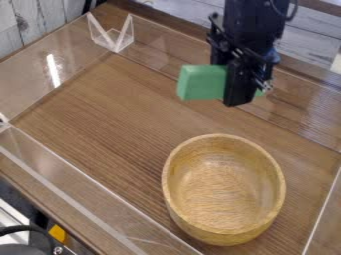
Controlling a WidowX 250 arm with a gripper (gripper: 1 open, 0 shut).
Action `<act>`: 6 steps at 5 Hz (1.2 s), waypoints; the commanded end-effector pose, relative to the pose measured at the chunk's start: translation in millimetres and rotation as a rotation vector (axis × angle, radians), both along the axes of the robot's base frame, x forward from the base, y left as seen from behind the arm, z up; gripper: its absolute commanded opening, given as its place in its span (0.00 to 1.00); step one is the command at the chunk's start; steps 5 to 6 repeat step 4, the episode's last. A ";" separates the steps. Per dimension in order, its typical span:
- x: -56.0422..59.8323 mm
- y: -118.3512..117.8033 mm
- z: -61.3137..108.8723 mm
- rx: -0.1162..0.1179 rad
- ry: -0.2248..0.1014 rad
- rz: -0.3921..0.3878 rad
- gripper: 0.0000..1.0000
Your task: Remove the green block from inside the brown bowl and put it on the table
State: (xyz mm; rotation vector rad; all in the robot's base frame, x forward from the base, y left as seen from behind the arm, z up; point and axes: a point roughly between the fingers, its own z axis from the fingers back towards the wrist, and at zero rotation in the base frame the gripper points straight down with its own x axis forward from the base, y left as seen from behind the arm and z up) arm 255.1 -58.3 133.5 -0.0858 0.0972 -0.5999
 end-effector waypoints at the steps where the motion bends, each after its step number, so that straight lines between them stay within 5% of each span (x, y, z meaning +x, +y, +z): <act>1: 6.9 -4.9 -1.2 -0.009 -0.052 0.009 0.00; 3: 18.2 -20.7 -22.7 -0.015 -0.061 -0.082 0.00; 6: 22.0 -32.3 -18.4 -0.011 -0.068 -0.047 0.00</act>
